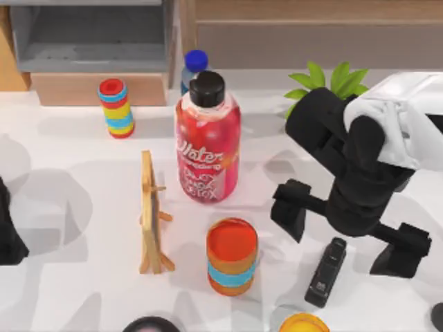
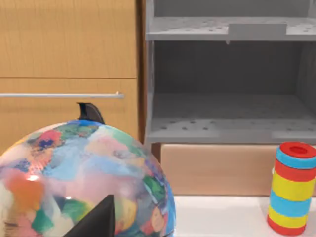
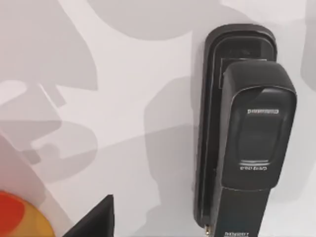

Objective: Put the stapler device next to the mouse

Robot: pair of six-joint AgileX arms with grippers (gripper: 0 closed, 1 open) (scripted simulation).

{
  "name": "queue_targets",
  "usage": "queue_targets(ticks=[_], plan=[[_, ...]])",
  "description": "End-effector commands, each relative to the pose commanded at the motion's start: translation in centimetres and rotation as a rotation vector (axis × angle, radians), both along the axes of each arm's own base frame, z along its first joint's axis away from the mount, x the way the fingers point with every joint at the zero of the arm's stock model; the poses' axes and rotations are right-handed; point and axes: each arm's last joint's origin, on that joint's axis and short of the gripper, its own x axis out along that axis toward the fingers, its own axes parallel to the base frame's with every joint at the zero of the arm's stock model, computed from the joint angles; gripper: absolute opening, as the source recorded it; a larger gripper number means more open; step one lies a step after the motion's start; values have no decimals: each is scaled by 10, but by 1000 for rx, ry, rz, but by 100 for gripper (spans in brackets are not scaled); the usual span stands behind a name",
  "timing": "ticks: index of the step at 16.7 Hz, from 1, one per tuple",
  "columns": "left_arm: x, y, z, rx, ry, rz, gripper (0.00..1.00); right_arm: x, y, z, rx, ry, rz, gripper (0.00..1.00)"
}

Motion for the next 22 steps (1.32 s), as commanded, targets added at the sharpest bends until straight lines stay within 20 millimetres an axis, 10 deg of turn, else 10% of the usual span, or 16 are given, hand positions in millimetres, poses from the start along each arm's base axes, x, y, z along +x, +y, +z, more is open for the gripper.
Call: queue_targets(ticks=[18,22], plan=[[0,0,0,0,0,0,100,0,0,-50,0,0,0,100],[0,0,0,0,0,0,100,0,0,-50,0,0,0,70]])
